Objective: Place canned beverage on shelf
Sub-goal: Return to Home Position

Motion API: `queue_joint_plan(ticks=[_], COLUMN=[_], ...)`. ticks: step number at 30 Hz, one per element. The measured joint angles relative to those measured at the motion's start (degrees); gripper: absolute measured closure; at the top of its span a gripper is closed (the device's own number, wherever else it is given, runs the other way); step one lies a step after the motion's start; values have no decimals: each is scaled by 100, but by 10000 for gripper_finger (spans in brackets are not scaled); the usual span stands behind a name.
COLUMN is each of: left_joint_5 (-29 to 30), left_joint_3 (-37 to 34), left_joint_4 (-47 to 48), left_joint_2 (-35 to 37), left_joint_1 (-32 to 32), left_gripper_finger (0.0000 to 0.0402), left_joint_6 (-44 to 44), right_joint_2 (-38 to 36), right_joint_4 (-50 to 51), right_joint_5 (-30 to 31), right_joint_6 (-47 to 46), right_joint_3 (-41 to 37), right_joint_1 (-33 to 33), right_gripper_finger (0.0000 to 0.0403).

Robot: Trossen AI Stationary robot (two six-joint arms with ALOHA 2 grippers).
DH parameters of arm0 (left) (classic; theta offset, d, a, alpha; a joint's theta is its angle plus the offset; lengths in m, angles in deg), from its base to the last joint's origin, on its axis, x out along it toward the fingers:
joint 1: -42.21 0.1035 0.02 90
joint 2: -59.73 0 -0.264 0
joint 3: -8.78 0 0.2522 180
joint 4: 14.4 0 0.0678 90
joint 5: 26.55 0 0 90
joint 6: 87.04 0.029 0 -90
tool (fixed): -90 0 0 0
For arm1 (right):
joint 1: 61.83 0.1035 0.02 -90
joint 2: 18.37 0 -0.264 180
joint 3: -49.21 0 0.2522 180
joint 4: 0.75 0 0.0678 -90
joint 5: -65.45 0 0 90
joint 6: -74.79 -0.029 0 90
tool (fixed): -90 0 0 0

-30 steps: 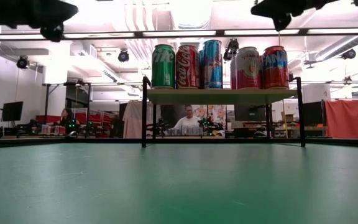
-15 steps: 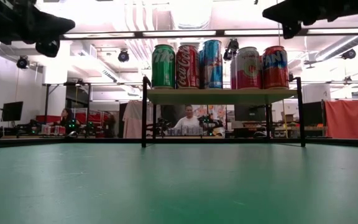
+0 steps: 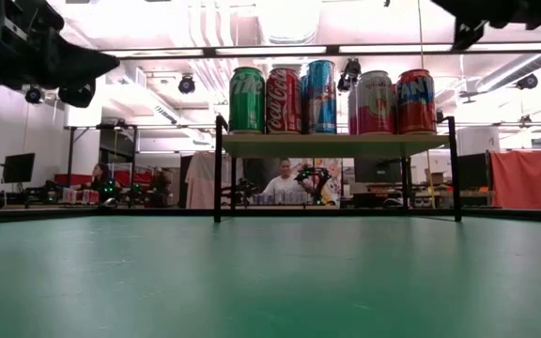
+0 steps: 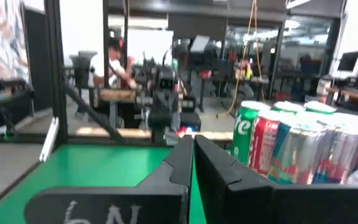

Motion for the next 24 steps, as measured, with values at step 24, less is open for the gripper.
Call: queue_joint_plan(ticks=[24], left_joint_5=[-31], left_joint_3=[-607], left_joint_4=[-795], left_joint_2=[-64], left_joint_1=[2], left_gripper_finger=[402], left_joint_6=[-7], right_joint_2=[-1551], right_joint_4=[-141], right_joint_5=[-39], right_joint_6=[-402], right_joint_3=[-1418], right_joint_1=[2], right_gripper_finger=[394])
